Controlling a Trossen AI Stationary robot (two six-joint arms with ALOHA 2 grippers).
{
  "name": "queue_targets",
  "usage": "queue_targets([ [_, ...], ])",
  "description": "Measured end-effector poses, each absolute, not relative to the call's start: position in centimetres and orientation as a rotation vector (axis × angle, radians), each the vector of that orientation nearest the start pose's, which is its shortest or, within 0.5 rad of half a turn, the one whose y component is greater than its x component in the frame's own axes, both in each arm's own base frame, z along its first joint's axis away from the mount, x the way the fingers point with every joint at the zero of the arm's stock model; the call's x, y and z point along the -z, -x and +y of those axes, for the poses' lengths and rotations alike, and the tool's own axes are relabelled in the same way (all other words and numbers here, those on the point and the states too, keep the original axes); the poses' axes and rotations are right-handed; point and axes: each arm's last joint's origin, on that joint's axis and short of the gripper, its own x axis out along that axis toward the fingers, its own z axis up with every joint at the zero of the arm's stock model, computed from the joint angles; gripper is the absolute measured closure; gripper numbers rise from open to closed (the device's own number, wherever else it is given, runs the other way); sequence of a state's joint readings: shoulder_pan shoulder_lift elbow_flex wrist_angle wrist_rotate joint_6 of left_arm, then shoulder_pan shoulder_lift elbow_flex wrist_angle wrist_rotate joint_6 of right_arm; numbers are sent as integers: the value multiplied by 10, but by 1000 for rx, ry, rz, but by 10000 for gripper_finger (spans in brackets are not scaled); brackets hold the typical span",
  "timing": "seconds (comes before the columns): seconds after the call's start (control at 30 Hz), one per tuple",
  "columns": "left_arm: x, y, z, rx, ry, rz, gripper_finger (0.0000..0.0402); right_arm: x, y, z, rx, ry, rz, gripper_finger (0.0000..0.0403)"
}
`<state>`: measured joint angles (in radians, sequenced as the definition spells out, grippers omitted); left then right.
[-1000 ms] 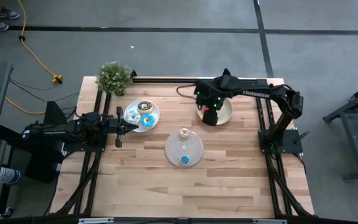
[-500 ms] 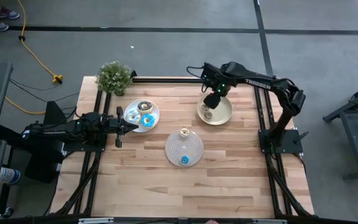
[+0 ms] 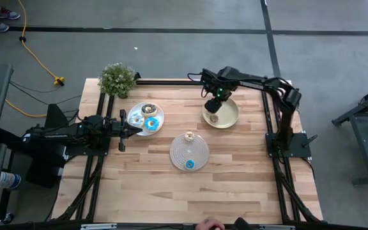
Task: Pick & Place donuts
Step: Put the small red donut on the brown plate
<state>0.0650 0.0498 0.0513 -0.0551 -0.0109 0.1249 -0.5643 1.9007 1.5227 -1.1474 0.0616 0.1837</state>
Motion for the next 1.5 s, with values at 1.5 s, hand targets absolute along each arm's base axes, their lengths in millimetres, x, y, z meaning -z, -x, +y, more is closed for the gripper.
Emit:
queue_targets([
  [1.5, -172, -98, 7, -72, -124, 58, 401, -162, -287, -209, 712, -553, 1303, 201],
])
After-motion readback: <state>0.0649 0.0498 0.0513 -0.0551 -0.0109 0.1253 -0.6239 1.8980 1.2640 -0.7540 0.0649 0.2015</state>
